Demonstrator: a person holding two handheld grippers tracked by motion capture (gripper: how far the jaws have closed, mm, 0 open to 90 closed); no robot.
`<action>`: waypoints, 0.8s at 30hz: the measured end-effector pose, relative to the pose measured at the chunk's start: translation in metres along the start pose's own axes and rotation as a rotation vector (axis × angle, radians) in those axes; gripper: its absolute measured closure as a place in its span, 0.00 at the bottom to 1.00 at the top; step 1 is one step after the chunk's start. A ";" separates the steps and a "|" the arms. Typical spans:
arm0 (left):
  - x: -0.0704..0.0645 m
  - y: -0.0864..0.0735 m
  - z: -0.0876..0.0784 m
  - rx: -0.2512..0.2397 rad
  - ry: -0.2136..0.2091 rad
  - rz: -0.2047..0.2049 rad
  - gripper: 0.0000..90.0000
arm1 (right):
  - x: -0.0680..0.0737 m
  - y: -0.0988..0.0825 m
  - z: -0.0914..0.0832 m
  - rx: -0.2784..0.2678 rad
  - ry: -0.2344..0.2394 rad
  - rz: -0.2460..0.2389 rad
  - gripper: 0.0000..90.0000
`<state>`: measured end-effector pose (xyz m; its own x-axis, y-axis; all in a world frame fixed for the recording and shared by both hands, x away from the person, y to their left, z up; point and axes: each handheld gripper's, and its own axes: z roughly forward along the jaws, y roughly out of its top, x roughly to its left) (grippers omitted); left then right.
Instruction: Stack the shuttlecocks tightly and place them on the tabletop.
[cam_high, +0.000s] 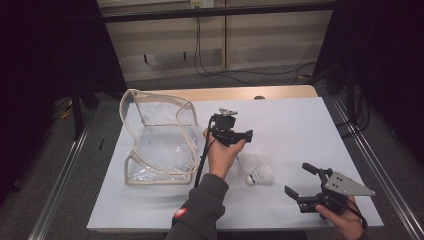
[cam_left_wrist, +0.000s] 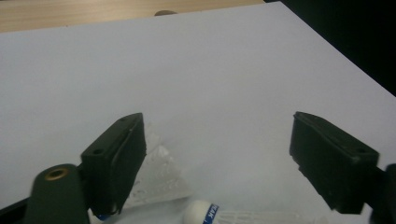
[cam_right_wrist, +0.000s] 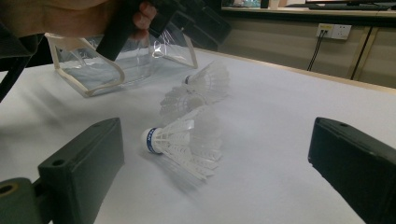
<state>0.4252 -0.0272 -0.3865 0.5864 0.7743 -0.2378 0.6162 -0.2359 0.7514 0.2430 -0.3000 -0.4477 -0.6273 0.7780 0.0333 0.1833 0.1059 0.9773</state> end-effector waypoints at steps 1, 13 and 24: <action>-0.001 -0.002 -0.001 0.009 -0.008 -0.007 0.16 | 0.000 0.000 0.000 0.000 -0.001 0.001 0.03; -0.010 -0.019 -0.012 -0.001 -0.060 0.005 0.09 | 0.000 0.000 0.000 0.002 -0.002 0.000 0.03; -0.019 -0.034 -0.025 -0.015 -0.117 0.042 0.06 | 0.001 0.000 0.001 0.004 -0.002 0.002 0.03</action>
<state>0.3794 -0.0190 -0.3921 0.6695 0.6899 -0.2755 0.5825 -0.2574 0.7710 0.2430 -0.2990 -0.4480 -0.6258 0.7792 0.0349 0.1873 0.1066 0.9765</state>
